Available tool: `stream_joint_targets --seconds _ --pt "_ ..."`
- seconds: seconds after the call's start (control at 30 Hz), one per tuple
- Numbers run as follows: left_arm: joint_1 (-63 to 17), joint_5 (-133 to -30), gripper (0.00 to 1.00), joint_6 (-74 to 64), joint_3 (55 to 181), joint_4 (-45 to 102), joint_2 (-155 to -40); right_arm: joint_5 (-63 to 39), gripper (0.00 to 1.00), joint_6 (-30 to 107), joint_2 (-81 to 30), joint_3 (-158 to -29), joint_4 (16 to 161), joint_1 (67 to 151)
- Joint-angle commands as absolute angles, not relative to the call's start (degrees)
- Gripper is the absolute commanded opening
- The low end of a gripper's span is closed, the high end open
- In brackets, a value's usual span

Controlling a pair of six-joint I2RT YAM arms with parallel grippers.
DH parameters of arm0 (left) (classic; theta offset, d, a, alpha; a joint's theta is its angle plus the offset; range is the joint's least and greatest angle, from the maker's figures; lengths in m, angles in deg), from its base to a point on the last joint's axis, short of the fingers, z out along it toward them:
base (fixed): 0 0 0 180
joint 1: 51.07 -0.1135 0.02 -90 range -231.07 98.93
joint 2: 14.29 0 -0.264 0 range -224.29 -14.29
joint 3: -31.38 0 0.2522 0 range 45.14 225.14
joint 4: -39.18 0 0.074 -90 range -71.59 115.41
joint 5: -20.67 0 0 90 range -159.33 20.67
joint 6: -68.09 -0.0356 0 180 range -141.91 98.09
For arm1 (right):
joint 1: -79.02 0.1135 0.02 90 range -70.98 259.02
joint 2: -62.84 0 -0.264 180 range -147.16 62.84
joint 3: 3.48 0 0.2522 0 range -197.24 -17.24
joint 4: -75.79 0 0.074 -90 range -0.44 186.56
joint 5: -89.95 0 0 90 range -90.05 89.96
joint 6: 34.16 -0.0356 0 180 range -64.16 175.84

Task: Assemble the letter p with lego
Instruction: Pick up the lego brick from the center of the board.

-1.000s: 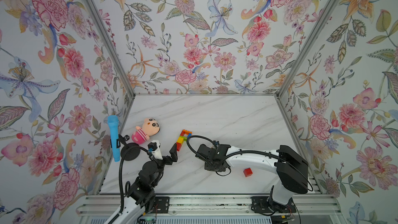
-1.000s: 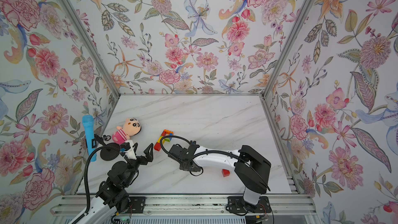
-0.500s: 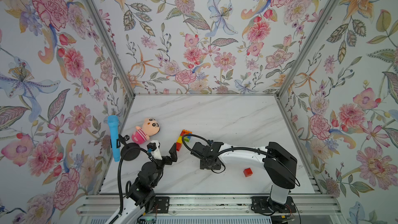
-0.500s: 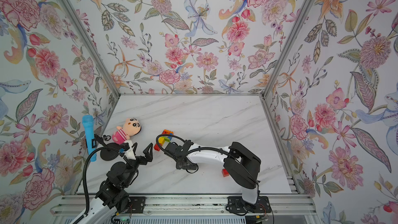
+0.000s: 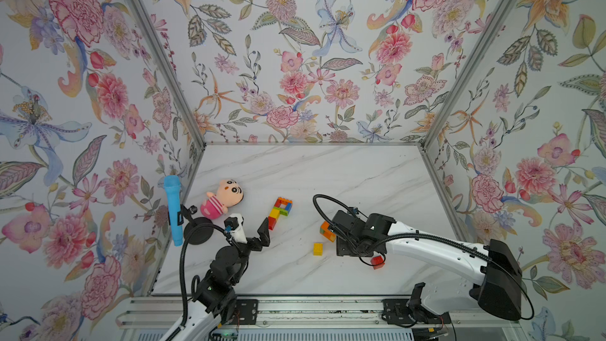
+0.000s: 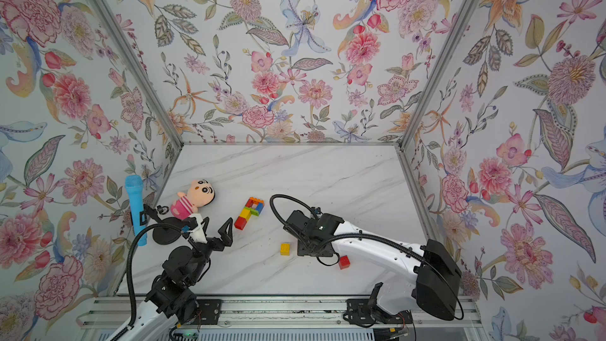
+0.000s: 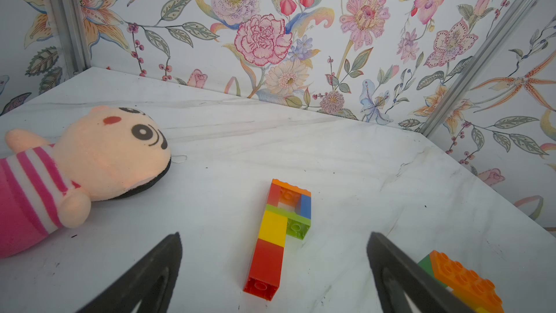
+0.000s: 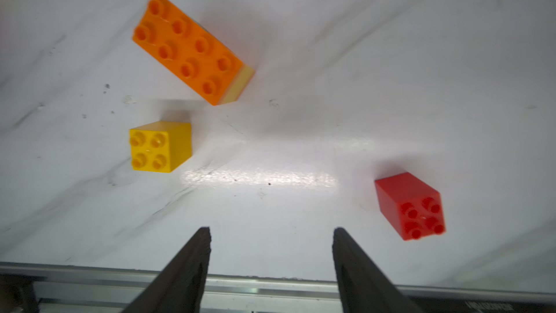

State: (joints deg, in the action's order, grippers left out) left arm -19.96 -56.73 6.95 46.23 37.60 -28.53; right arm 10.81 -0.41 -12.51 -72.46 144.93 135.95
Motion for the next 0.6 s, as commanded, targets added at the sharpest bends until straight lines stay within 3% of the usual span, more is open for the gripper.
stream_joint_targets --seconds 0.0,0.17,0.57 --pt "-20.4 -56.8 0.99 5.7 44.4 38.4 -28.4 7.9 0.67 5.1 -7.2 -66.7 150.7 130.9" --pt "-20.4 -56.9 0.99 5.6 44.3 38.5 -28.2 6.6 0.67 8.3 -1.8 -63.2 150.7 125.5" --pt "-20.4 -57.0 0.99 5.5 44.3 38.8 -28.8 5.0 0.66 12.0 -0.9 -57.9 149.9 118.9"
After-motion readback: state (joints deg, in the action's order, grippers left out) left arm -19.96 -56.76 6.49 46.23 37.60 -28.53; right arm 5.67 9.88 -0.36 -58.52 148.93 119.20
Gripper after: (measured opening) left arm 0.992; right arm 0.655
